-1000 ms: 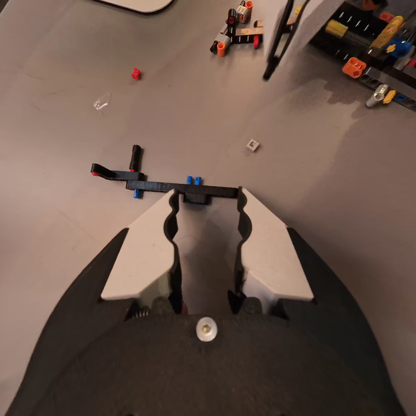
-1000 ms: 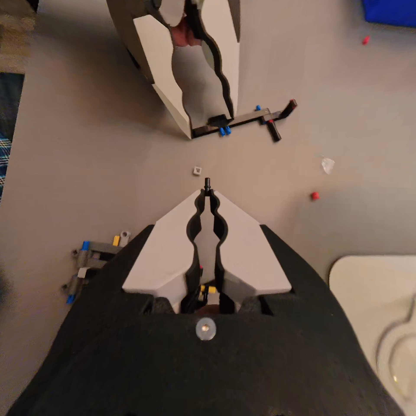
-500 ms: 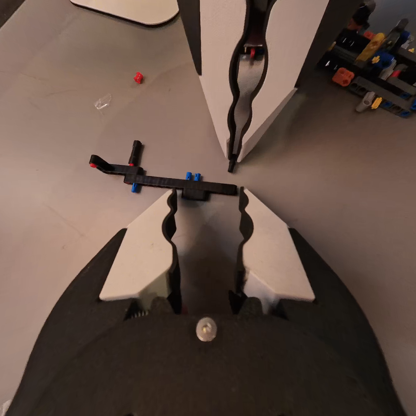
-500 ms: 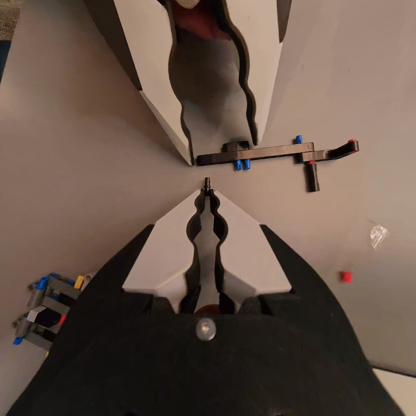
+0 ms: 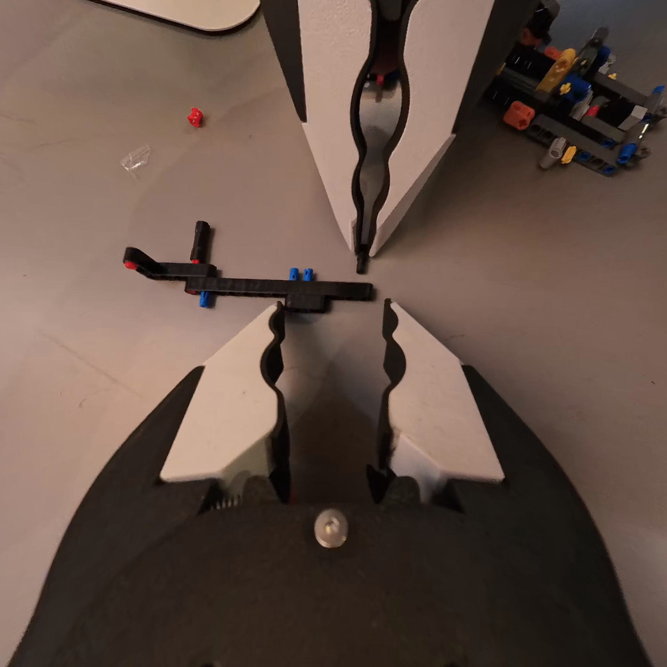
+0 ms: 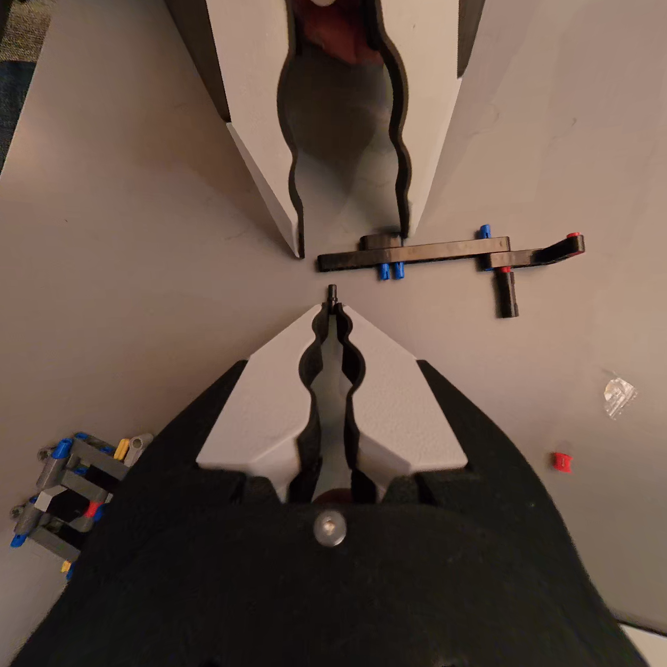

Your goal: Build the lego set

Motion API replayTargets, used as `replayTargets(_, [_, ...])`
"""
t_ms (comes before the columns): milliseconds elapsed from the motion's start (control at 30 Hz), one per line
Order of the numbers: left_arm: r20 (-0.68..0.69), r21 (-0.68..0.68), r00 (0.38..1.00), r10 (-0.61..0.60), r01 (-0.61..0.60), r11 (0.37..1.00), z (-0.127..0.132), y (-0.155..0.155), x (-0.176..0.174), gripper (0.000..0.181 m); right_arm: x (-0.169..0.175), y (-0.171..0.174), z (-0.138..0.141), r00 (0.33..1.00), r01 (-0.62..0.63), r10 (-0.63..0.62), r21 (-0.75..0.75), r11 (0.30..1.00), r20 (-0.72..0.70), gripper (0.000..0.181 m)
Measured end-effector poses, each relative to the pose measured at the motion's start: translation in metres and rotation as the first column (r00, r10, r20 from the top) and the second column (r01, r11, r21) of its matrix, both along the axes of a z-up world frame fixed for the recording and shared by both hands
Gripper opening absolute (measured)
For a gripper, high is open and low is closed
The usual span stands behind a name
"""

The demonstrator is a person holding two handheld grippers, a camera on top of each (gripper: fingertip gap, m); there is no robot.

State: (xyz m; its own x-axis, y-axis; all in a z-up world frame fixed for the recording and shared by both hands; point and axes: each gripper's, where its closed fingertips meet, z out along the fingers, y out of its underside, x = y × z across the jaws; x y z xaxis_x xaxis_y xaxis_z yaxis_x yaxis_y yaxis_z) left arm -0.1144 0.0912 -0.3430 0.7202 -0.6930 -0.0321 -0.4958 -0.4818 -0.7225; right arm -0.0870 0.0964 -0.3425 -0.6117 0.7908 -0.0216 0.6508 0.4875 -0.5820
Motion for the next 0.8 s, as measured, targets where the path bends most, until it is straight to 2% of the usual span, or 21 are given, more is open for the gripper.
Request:
replayTargets(267, [0.001, -0.001, 1.0, -0.01, 0.01, 1.0, 0.0, -0.001, 0.001, 0.044, -0.004, -0.008, 0.0, 0.999, -0.034, 0.034, 0.007, 0.999, -0.028, 0.001])
replayTargets(800, [0.013, -0.019, 1.0, -0.009, 0.009, 1.0, -0.001, -0.003, 0.006, 0.057, 0.001, -0.013, 0.0, 0.996, -0.072, 0.073, 0.023, 0.997, -0.045, 0.001])
